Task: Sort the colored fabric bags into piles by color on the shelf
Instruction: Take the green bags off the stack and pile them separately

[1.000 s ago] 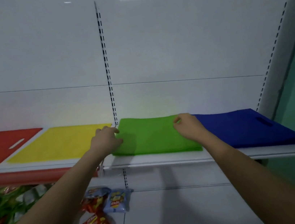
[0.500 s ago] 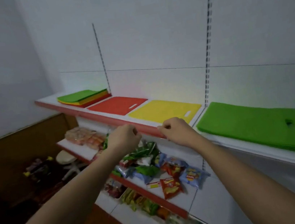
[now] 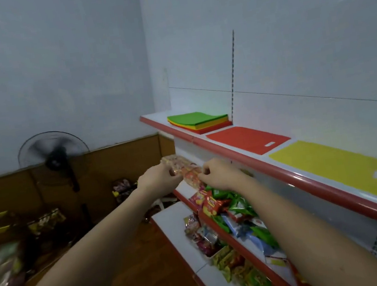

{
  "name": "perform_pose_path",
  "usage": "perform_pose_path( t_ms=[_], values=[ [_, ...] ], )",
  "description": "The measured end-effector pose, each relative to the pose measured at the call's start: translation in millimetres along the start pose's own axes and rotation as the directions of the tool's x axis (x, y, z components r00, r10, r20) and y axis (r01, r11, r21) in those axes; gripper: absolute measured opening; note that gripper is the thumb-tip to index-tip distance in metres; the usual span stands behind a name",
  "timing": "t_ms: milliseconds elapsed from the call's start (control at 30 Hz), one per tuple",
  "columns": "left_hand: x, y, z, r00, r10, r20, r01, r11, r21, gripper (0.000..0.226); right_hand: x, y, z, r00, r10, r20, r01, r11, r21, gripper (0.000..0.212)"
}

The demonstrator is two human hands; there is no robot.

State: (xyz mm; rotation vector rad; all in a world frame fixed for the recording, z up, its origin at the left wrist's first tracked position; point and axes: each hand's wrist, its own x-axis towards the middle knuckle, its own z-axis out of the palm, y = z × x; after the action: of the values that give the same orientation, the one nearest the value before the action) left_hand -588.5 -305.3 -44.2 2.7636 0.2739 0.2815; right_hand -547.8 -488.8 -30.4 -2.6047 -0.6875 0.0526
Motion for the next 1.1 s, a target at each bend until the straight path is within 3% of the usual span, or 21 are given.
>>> perform_pose_path(
  t_ms=[233, 433, 700, 1100],
  values=[
    [42.1, -107.7, -33.4, 0.999, -0.052, -0.012, 0.052, 0.999, 0.005, 0.029, 89.2, -75.2, 47.3, 0.999, -0.046, -0.029, 0.047, 0.999, 0.029, 0.030],
    [90.5, -161.9, -45.0, 0.996, -0.075, -0.048, 0.075, 0.997, -0.004, 0.028, 156.5, -109.8, 71.8, 0.994, -0.108, -0.025, 0.107, 0.994, -0.021, 0.035],
    [185.2, -206.7, -26.1, 0.994, -0.105, -0.030, 0.105, 0.994, -0.008, 0.028, 257.2, -106.7, 92.8, 0.995, -0.100, -0.002, 0.100, 0.995, -0.013, 0.039],
    [340.5, -230.2, -14.7, 0.992, -0.096, -0.078, 0.097, 0.995, -0.001, 0.027, 419.6, -95.0, 88.1, 0.992, -0.125, 0.018, 0.125, 0.992, -0.022, 0.021]
  ],
)
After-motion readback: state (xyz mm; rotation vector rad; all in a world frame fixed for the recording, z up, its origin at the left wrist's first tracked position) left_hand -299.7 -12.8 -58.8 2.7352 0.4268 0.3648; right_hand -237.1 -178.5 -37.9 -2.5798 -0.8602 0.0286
